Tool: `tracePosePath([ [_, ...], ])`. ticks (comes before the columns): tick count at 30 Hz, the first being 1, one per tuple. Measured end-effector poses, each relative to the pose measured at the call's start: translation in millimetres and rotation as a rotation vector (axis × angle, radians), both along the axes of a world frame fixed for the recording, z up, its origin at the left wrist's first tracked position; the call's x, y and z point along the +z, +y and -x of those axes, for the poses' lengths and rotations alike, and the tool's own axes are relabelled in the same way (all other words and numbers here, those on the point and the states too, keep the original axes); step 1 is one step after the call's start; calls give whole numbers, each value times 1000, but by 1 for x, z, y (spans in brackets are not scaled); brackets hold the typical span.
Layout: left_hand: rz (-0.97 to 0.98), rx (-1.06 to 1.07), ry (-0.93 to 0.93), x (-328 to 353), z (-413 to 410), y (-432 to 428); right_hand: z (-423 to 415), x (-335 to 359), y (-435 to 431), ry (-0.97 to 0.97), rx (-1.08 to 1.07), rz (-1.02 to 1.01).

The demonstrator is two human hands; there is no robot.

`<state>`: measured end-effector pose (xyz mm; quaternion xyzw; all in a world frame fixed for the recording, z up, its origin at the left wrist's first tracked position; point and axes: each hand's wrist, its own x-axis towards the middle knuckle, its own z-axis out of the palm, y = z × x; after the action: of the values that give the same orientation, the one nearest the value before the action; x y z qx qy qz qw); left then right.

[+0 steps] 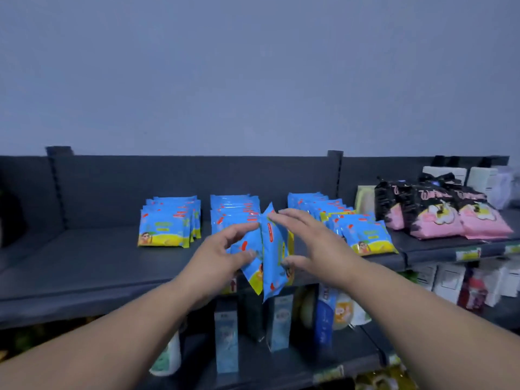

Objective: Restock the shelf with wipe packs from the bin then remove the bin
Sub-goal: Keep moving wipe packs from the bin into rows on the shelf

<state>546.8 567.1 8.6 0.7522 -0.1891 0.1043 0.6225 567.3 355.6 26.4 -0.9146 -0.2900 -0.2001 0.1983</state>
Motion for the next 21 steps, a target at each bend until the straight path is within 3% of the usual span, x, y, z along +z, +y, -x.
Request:
tracePosePath([
  [5,-40,1,22,12,-28,78,-33,21,74,-165,-44,152],
  [8,-55,25,55,24,-43,121,-52,27,109,-173,-29,62],
  [14,-14,134,105,39,-80,202,-80,19,171,153,6,-164],
  [18,-120,197,185,17,-112,244,-92,10,199,299,-85,-54],
  [21,-255,237,220,1,-131,257,-97,6,213,388,-167,-92],
])
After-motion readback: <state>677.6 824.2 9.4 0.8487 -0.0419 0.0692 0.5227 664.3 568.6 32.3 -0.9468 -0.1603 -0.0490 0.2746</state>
